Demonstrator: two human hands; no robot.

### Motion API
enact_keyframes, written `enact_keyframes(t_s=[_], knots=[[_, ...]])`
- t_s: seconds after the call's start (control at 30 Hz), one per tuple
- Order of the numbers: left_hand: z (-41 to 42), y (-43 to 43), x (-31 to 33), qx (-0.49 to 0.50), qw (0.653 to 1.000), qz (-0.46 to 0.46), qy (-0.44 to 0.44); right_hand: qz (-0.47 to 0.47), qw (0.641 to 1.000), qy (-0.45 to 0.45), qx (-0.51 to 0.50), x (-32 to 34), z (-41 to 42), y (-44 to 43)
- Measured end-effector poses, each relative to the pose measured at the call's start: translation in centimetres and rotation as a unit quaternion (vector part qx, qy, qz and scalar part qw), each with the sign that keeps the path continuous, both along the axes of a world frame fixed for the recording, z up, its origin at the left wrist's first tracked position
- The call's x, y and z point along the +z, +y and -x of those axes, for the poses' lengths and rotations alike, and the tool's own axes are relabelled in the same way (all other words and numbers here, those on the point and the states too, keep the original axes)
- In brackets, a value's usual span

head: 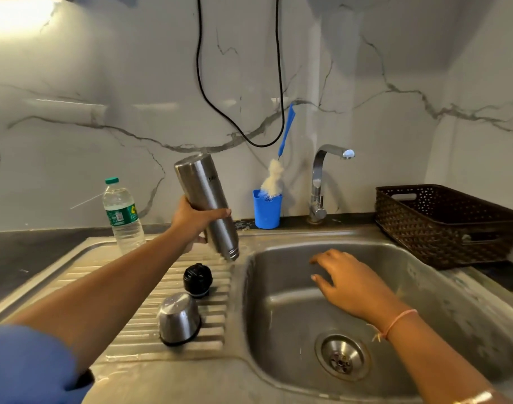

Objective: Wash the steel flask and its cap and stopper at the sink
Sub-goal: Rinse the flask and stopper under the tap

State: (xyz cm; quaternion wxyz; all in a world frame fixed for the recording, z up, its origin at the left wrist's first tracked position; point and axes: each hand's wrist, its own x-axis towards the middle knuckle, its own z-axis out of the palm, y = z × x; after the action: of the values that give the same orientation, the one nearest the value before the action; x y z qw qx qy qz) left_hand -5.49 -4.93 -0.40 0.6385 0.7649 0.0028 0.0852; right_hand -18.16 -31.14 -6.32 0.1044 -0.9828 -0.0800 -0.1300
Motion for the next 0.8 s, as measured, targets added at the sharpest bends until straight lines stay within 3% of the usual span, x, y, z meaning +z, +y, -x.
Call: enact_keyframes(t_s=[0.07, 0.13, 0.17, 0.23, 0.3, 0.33, 0.43, 0.5, 0.57, 0.6, 0.7, 0.73, 0.8], knots=[[0.4, -1.7, 0.6, -0.043, 0.996, 0.073, -0.007, -0.083, 0.996, -0.018, -0.025, 0.1, 0.1, 0.4], [1.2, -3.6, 0.8, -0.095, 0.989, 0.112, -0.007, -0.274, 0.96, -0.01, -0.062, 0.2, 0.0, 1.0], [1.7, -4.7, 0.7, -0.117, 0.987, 0.107, -0.009, -0.388, 0.918, 0.021, -0.081, 0.2, -0.1, 1.4], [2.8, -6.7, -0.2, -0.151, 0.986, 0.056, -0.034, -0.593, 0.787, 0.141, -0.095, 0.2, -0.4, 1.9], [3.9, -8.6, -1.8, -0.181, 0.979, -0.035, -0.085, -0.726, 0.637, 0.248, -0.068, 0.3, -0.5, 1.7], [4.4, -9.3, -2.7, -0.2, 0.97, -0.087, -0.111, -0.762, 0.584, 0.274, -0.05, 0.2, -0.6, 1.4], [5.2, -11.0, -4.9, -0.289, 0.921, -0.187, -0.183, -0.814, 0.502, 0.29, -0.007, 0.3, -0.1, 0.1], [5.1, -11.8, -5.5, -0.344, 0.86, -0.272, -0.262, -0.818, 0.501, 0.281, 0.033, 0.1, 0.3, -0.9], [4.7, -12.9, -5.5, -0.358, 0.808, -0.34, -0.322, -0.801, 0.543, 0.245, 0.059, 0.2, 0.3, -1.8], [4.5, -13.6, -5.4, -0.352, 0.797, -0.358, -0.335, -0.807, 0.543, 0.224, 0.053, 0.4, 0.1, -2.3], [3.7, -15.4, -4.9, -0.332, 0.803, -0.417, -0.266, -0.85, 0.482, 0.208, 0.033, 0.6, -1.1, -3.5], [3.4, -16.0, -4.7, -0.325, 0.802, -0.443, -0.233, -0.845, 0.494, 0.201, 0.027, 0.5, -1.6, -3.7], [2.7, -16.8, -4.4, -0.299, 0.797, -0.489, -0.193, -0.795, 0.582, 0.169, -0.005, -0.2, -2.7, -4.2]])
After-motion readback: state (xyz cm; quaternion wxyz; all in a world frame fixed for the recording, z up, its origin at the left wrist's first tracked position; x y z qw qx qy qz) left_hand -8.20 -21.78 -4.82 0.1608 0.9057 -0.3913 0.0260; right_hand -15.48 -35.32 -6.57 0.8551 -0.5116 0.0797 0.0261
